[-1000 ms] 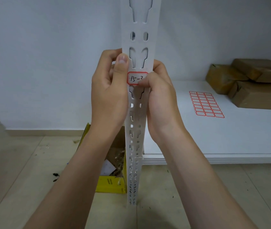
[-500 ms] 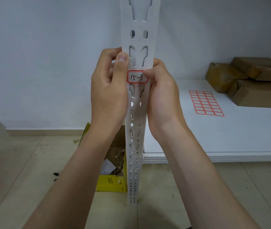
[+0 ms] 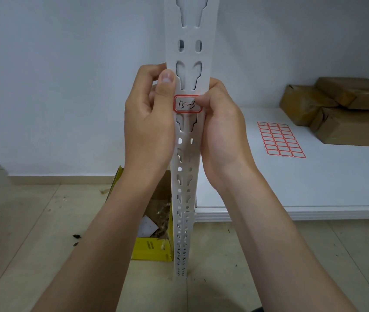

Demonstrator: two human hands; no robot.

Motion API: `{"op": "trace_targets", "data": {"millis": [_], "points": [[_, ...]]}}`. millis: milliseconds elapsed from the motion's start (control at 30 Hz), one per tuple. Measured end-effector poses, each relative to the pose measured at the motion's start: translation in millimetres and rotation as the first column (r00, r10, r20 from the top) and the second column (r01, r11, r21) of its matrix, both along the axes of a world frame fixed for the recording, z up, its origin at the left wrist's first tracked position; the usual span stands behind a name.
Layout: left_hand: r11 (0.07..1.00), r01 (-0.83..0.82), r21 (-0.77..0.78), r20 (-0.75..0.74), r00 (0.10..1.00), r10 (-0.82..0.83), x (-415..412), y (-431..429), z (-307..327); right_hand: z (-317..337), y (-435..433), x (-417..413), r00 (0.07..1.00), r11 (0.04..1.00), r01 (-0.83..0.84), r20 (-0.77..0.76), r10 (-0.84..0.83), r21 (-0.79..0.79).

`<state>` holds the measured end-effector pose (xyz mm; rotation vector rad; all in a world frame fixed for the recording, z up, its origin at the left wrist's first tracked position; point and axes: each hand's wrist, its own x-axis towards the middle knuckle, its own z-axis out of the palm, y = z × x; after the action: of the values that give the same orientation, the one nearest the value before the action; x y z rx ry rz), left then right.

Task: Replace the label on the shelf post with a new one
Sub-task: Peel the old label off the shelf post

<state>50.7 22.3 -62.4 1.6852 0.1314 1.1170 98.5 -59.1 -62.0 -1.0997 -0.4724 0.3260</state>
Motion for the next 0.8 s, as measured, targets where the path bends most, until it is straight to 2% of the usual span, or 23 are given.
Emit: {"op": "trace_targets", "data": {"millis": [267,500,800], "points": [[1.0,-0.023,-0.015,-0.01,1.0,0.023,0.3,-2.5,2.4,-0.1,-5.2,0.5,0.999,0.999,-0.051,0.0,0.051,0.01],[1.0,0.0,-0.029,-0.032,0.999,-0.001,-2.7,-16.9,3.9,-0.8,-15.8,3.3,0.973,0.96,-0.191,-0.092,0.213,0.204],[0.992,0.0,-0.124,-0.055,0.998,-0.007,-0.8,-27.6,8.0,1.1,-16.7,1.8,0.958,0.943,-0.22,-0.127,0.257,0.249]]}}
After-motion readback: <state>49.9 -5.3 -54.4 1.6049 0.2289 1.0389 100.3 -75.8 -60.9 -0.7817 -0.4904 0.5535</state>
